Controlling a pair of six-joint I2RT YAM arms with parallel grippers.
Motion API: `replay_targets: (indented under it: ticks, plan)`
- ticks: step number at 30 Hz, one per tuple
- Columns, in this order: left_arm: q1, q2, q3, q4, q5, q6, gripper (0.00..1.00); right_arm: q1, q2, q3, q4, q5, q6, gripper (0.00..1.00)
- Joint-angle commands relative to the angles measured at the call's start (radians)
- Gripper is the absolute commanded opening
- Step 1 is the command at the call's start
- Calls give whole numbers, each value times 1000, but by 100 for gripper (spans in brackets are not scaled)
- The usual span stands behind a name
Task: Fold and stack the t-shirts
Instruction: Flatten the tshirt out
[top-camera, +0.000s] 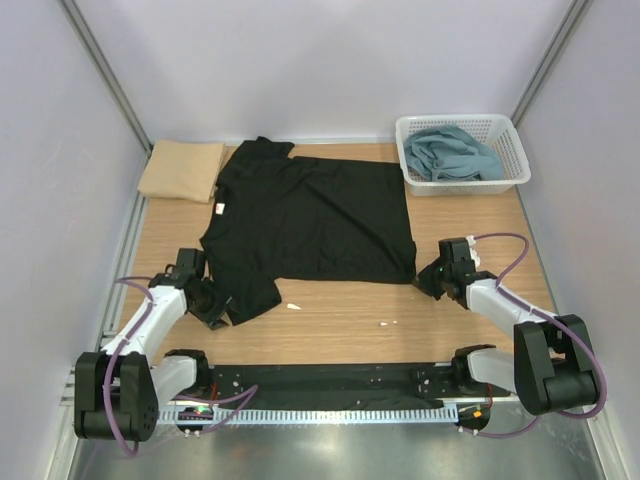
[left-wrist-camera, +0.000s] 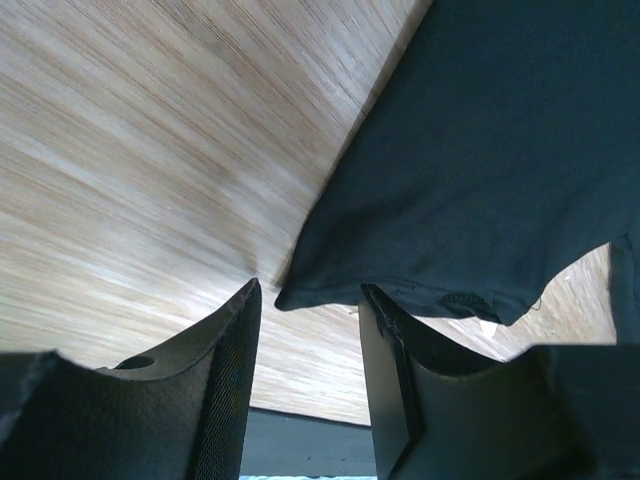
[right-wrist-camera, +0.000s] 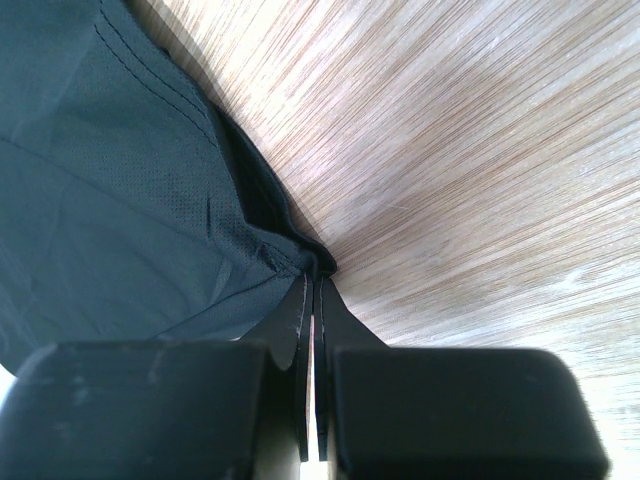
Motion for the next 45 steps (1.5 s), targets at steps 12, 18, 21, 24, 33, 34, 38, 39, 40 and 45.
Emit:
replay_targets:
  ticks: [12,18,21,24,33,34,38,39,40,45]
  plan:
    - [5,8,-91,75,14,-72,40,-14,10,44,-14,3,-34,1]
    - [5,33,-84,164,48,-61,0,-12,31,53,-25,-10,-70,1]
    - [5,19,-24,142,46,-22,0,-12,56,92,-45,-19,-112,1]
    - [5,27,194,83,29,61,0,-12,85,167,-97,-8,-170,1]
    - [5,159,900,-14,-34,223,0,-4,96,568,-307,32,-337,1]
    - [5,168,948,-8,-22,242,0,0,84,610,-324,27,-345,1]
    - [-11,197,1174,10,17,320,0,15,45,867,-428,-11,-371,1]
    - [-17,193,1238,29,31,334,0,19,33,906,-480,-34,-376,1]
    - [-28,174,1261,42,56,348,0,22,18,937,-497,-46,-385,1]
    - [-100,47,1419,82,42,491,0,22,-119,1078,-608,-154,-413,1]
